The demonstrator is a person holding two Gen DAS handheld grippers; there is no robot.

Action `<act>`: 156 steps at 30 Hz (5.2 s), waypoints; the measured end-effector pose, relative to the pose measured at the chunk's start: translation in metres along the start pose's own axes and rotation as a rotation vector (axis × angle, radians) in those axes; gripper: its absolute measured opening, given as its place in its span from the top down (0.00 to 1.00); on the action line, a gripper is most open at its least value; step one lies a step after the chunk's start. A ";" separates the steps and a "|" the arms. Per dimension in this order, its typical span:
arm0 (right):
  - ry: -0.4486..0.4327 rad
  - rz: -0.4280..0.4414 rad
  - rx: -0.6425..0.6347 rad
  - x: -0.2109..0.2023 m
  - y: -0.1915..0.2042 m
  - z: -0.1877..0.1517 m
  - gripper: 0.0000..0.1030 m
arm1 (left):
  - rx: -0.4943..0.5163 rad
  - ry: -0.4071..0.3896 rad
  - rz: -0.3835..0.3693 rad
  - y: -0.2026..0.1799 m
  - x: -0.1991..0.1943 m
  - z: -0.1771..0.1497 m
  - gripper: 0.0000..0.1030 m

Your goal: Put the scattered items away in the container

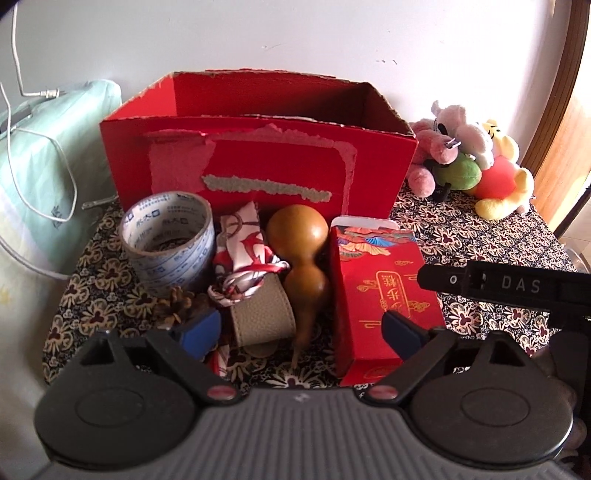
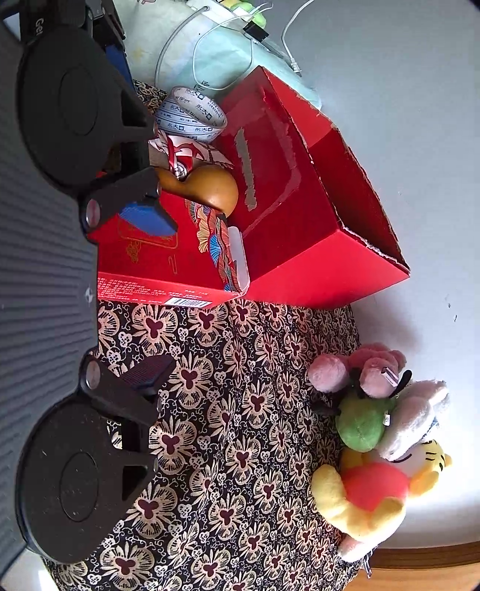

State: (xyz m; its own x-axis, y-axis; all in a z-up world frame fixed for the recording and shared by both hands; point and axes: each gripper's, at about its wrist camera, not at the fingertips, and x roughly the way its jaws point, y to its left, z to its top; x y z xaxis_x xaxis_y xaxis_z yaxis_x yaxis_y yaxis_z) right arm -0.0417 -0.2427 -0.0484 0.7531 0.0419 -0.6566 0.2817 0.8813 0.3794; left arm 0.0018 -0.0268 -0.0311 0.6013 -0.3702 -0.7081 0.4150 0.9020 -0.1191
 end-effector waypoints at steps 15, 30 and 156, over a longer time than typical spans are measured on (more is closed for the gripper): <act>0.055 0.380 -0.221 0.017 0.061 0.005 0.53 | -0.150 0.015 0.081 0.083 0.000 -0.005 0.27; 0.198 0.543 -0.370 0.058 0.120 0.011 0.61 | -0.086 0.006 0.021 0.087 0.016 -0.009 0.52; 0.305 0.277 -0.064 0.249 0.144 0.212 0.68 | 0.233 0.185 0.285 0.054 0.174 0.214 0.51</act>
State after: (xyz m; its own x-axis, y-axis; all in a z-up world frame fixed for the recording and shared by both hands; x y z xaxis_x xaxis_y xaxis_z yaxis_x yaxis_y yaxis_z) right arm 0.3123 -0.2053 -0.0185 0.5821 0.4104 -0.7019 0.0488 0.8441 0.5339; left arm 0.2748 -0.0899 -0.0120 0.5904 -0.0476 -0.8057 0.4063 0.8801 0.2457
